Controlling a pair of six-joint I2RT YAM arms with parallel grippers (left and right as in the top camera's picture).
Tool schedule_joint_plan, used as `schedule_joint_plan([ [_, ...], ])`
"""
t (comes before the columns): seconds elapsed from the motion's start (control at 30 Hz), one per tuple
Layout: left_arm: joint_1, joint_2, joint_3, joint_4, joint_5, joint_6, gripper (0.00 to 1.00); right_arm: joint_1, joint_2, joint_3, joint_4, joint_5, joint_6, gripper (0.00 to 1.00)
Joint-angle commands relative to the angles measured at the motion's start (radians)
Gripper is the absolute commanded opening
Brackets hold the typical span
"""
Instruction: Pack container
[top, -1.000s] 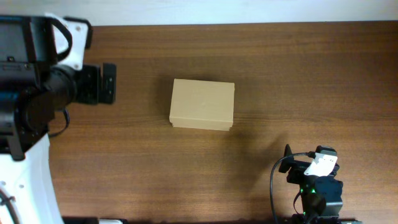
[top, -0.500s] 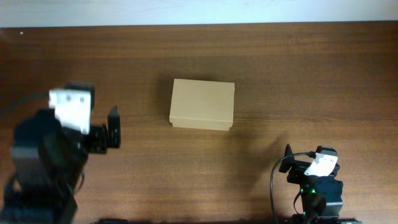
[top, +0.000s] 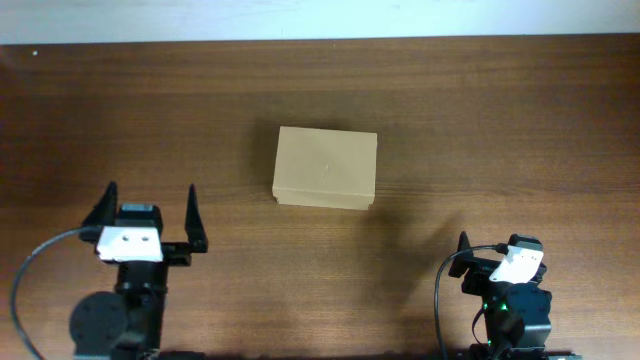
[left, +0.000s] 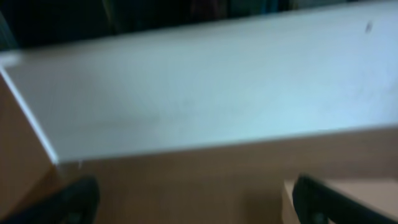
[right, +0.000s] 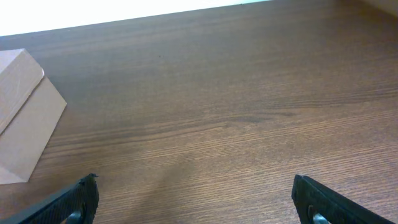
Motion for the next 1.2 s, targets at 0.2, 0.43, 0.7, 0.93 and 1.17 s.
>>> schedule_joint_plan([
  [0.2, -0.001, -0.150, -0.310, 0.237, -0.007, 0.016, 1.00, -0.007, -0.011, -0.008, 0.002, 0.012, 0.004, 0.99],
  [0.43, -0.001, -0.318, -0.516, 0.380, -0.007, 0.016, 1.00, -0.007, -0.011, -0.008, 0.002, 0.012, 0.004, 0.99],
  [0.7, -0.001, -0.358, -0.561, 0.396, -0.007, 0.016, 1.00, -0.007, -0.011, -0.008, 0.002, 0.012, 0.004, 0.99],
  [0.93, -0.001, -0.358, -0.562, 0.342, -0.007, 0.016, 1.00, -0.007, -0.011, -0.008, 0.002, 0.012, 0.004, 0.99],
  [1.17, 0.000, -0.357, -0.565, 0.228, -0.007, 0.016, 0.99, -0.007, -0.011, -0.008, 0.002, 0.012, 0.004, 0.99],
])
